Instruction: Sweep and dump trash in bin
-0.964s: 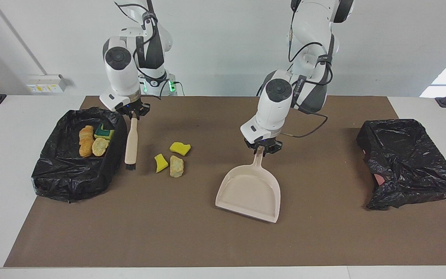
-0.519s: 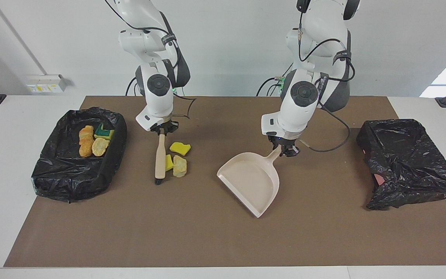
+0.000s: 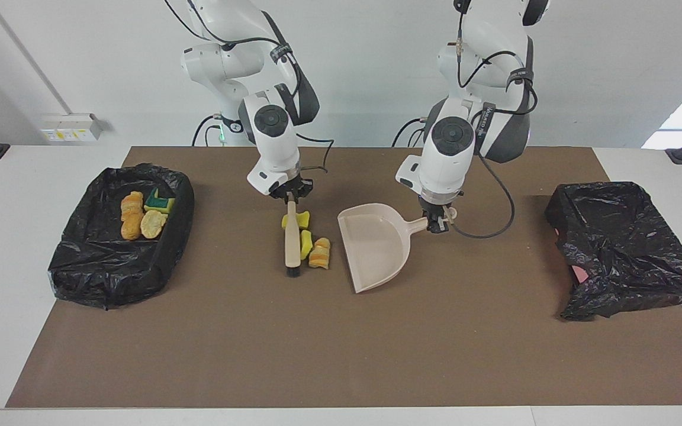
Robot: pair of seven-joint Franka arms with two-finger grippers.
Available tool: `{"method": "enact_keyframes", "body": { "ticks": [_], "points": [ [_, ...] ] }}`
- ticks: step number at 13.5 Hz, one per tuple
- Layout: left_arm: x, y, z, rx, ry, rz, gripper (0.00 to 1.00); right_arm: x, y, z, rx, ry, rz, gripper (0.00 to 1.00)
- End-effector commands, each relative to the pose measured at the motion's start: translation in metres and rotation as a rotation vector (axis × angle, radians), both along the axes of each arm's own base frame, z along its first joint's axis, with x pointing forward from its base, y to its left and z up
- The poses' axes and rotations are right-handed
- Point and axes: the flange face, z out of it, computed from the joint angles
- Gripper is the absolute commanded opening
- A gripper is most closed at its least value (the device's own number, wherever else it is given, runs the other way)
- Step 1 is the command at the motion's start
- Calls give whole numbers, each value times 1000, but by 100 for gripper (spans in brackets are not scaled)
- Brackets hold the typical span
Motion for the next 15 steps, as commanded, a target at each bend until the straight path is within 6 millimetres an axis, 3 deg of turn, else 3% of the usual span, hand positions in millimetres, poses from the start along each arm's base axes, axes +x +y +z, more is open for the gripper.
{"method": "enact_keyframes", "body": {
  "ticks": [1, 4, 7, 9, 12, 15],
  "points": [
    [-42, 0, -9, -17, -66, -60, 0, 6, 8, -7, 49, 6, -15, 0],
    [-70, -6, -22, -38, -103, -50, 0, 5, 35, -20, 128, -10, -32, 0],
    [-79, -19, -29, -43, -113, -45, 0, 13, 65, -3, 225, -10, -27, 0],
    [-80, -18, -31, -47, -118, -45, 0, 16, 68, 19, 307, -15, -44, 0],
    [-80, -12, -38, -63, -138, -37, 0, 4, 53, 69, 297, -28, -33, 0],
    [-78, -7, -38, -62, -134, -45, 0, 1, 6, 113, 255, -66, -80, 0]
  ]
}}
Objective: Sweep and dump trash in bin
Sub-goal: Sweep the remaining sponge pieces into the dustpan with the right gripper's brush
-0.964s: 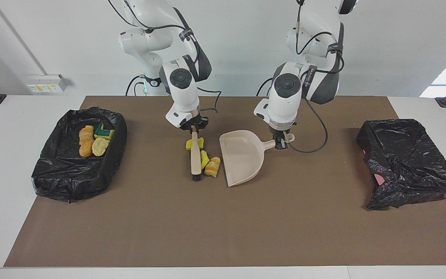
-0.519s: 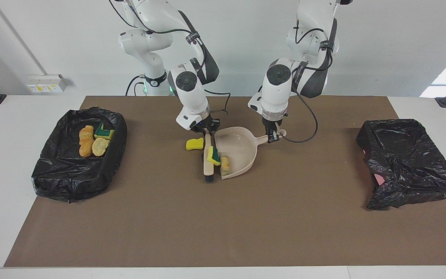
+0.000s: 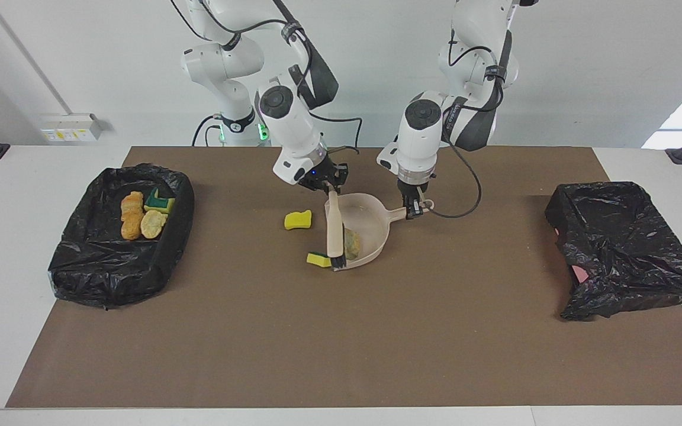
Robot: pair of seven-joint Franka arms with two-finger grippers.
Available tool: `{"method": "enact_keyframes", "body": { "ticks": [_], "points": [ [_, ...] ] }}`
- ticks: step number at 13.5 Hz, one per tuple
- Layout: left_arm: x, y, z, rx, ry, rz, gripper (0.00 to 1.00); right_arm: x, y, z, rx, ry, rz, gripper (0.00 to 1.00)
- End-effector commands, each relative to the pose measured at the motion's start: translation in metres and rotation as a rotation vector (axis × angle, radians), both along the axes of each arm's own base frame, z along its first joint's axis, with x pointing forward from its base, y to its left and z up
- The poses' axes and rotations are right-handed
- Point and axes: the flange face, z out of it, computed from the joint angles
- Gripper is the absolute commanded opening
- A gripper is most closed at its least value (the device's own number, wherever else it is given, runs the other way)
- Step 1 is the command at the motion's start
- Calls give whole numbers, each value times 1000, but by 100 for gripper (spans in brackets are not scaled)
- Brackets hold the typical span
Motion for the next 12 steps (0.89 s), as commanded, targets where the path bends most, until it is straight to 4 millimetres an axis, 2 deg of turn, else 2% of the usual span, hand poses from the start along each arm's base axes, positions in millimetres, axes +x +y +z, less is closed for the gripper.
{"method": "enact_keyframes", "body": {
  "ticks": [1, 2, 3, 4, 6, 8, 10, 12],
  "points": [
    [-6, 10, 3, 1, -19, -17, 0, -11, -54, 38, -71, -11, -23, 0],
    [-8, 8, 4, 2, -18, -24, 0, -12, -76, 35, -155, 21, -3, 0],
    [-10, 4, 4, 2, -17, -27, 0, -13, -103, 26, -269, 52, 52, 0],
    [-12, 2, 6, 3, -18, -25, 0, -18, -121, 12, -345, 112, 92, 0],
    [-14, 0, 6, 5, -14, -28, 0, -33, -132, -29, -392, 217, 109, 0],
    [-23, -6, 6, 11, -7, -40, 0, -42, -125, -58, -400, 225, 97, 0],
    [-30, -9, 6, 12, -5, -47, 0, -48, -88, -74, -383, 215, 100, 0],
    [-33, -10, 5, 13, -4, -52, 0, -49, -61, -85, -310, 200, 69, 0]
  ]
}}
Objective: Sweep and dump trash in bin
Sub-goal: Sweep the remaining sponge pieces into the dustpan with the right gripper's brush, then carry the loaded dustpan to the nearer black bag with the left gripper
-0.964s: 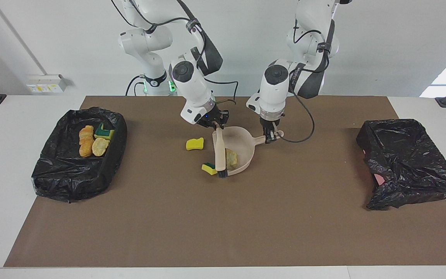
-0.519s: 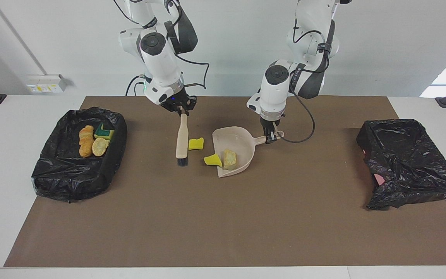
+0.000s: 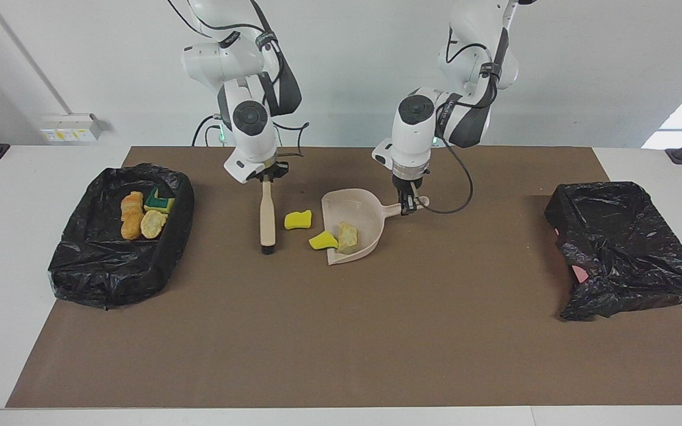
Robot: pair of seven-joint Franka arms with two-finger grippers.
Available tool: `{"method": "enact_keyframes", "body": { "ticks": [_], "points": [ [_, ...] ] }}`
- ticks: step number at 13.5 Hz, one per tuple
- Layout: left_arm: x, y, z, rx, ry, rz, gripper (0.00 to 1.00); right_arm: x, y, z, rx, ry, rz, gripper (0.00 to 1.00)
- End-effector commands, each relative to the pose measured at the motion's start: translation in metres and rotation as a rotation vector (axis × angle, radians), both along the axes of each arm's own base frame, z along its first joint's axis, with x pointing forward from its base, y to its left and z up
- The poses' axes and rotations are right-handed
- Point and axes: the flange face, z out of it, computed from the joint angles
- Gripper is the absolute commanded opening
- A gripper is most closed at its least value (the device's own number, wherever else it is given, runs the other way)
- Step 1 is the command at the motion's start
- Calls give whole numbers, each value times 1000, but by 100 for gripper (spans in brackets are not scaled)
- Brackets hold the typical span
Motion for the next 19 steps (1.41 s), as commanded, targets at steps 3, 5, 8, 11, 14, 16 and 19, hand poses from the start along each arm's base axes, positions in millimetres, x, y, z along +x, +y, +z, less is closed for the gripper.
{"method": "enact_keyframes", "body": {
  "ticks": [3, 5, 8, 11, 14, 16, 19],
  "points": [
    [-19, -1, 5, 10, -10, -14, 0, -5, 80, -26, 207, -42, -100, 0],
    [-21, 2, 2, 7, -14, -10, 0, 3, 110, -14, 268, -63, -102, 0],
    [-15, 9, 1, 4, -16, -4, 0, 10, 115, 16, 272, -47, -86, 0],
    [15, 37, 2, -9, -18, 25, 0, 2, 100, 54, 207, -52, -200, 0],
    [44, 63, 8, -25, -20, 48, 0, -9, 89, 80, 136, -58, -212, 0],
    [61, 84, 18, -62, -14, 45, 0, -28, 104, 86, 126, -64, -204, 0],
    [86, 114, 49, -74, -2, 50, 0, -66, 140, 75, 106, -37, -175, 0]
  ]
}}
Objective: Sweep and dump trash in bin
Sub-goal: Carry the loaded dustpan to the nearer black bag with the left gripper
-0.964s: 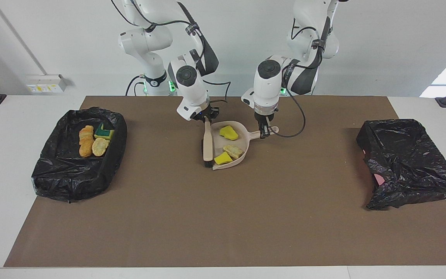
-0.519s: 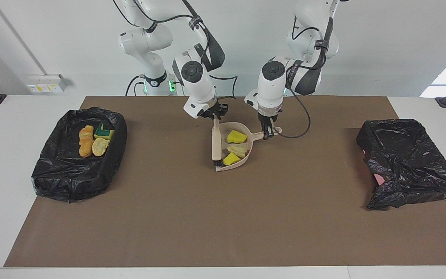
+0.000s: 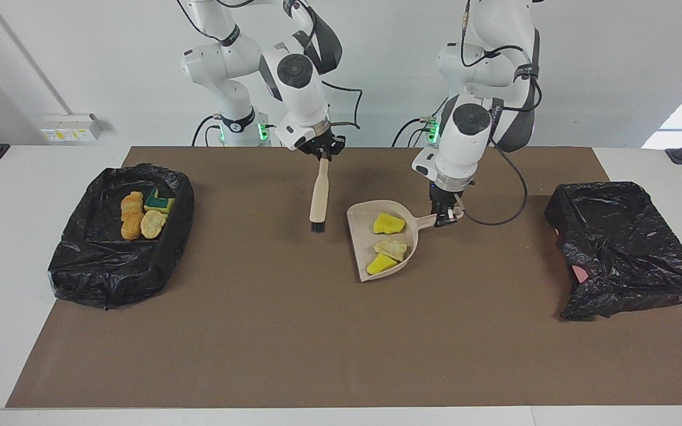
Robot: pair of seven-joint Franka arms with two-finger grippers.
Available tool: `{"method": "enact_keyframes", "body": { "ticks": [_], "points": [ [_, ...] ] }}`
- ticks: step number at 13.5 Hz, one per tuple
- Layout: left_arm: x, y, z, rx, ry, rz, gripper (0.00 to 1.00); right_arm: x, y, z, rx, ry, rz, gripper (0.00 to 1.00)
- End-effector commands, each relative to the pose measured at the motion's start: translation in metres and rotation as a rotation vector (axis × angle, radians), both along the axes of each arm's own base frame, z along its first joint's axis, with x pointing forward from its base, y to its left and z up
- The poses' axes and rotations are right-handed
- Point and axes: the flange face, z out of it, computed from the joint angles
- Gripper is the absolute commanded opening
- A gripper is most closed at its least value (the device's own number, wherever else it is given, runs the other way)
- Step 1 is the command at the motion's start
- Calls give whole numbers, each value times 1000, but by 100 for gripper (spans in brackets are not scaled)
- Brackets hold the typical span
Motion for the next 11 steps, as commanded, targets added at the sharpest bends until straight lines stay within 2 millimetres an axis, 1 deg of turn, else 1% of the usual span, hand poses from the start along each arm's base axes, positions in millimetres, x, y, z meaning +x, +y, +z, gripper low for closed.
{"method": "enact_keyframes", "body": {
  "ticks": [1, 2, 3, 4, 5, 6, 7, 9, 10, 11],
  "points": [
    [27, 25, 35, -31, 10, 7, 0, -44, 29, -24, -44, 10, 20, 0],
    [37, 41, 48, -45, 14, 4, 0, -56, 34, -35, -49, 4, 28, 0],
    [46, 61, 63, -54, 21, -1, 0, -68, 38, -43, -60, 13, 50, 0],
    [53, 81, 77, -57, 29, -4, 0, -77, 44, -49, -70, 20, 59, 0],
    [59, 100, 90, -59, 31, 7, 0, -88, 55, -58, -81, 24, 60, 0],
    [64, 120, 100, -59, 38, 30, 0, -97, 61, -71, -89, 26, 64, 0],
    [66, 134, 114, -61, 35, 24, 0, -99, 59, -80, -79, 2, 57, 0],
    [72, 180, 131, -64, 40, -10, 0, -98, 62, -80, -63, -23, 53, 0],
    [73, 208, 138, -66, 37, -31, 0, -98, 62, -80, -65, -27, 56, 0],
    [75, 238, 139, -67, 37, -47, 0, -99, 61, -81, -68, -31, 60, 0]
  ]
}}
